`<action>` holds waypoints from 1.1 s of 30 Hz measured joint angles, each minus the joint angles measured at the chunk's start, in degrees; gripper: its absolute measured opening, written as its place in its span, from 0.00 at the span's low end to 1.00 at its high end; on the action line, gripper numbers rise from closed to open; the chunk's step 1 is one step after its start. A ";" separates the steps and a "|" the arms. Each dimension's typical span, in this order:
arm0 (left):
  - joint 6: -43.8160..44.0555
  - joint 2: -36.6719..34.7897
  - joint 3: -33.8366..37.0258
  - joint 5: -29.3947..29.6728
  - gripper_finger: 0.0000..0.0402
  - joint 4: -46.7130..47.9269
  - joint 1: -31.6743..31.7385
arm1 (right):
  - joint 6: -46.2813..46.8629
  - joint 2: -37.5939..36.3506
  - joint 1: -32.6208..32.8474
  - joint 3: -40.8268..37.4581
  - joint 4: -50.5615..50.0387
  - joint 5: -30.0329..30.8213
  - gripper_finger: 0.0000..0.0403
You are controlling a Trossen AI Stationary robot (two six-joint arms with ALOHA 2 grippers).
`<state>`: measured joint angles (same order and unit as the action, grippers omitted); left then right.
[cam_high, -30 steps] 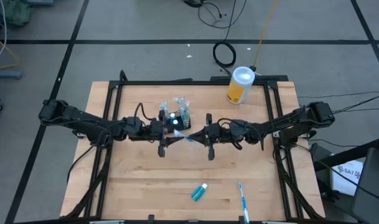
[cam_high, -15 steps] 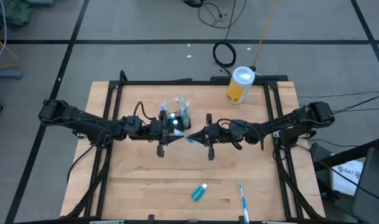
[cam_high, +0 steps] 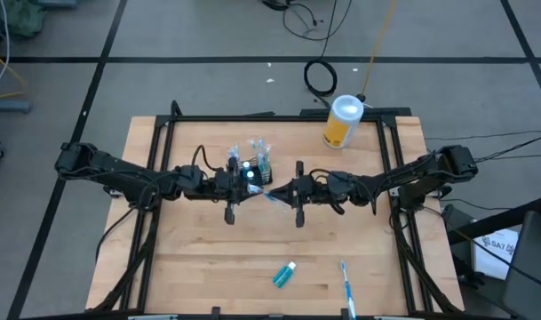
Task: Pick & Place toothbrushing station
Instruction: Put the blue toothbrush into the black mesh organizer
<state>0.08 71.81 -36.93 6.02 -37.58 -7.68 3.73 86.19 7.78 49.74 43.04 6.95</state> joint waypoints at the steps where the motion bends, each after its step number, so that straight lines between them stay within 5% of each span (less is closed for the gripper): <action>1: 0.00 0.00 0.00 0.06 0.03 0.06 0.00 | 0.02 0.00 0.06 0.00 -0.06 1.64 0.05; 7: 0.09 0.00 0.00 0.79 0.02 1.73 0.01 | 0.09 -0.04 -0.05 0.00 -3.95 6.80 0.15; 14: 0.67 -0.12 0.00 10.59 0.04 6.05 0.04 | 0.10 -0.04 -0.21 0.00 -5.69 9.64 0.32; 21: 1.98 -6.50 0.00 10.84 0.03 11.34 -1.27 | 0.10 -0.04 -0.22 0.00 -9.56 12.56 0.42; 28: 5.76 -19.77 0.00 23.33 0.01 30.66 -5.34 | 0.10 -0.04 -0.20 0.00 -10.89 12.55 0.42; 33: 21.33 -29.41 -0.01 28.11 0.04 48.36 -6.88 | 0.10 -0.04 -0.20 0.00 -11.66 12.52 0.42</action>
<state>21.41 42.40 -36.94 34.14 10.79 -14.56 3.84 86.15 7.57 49.74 31.38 19.46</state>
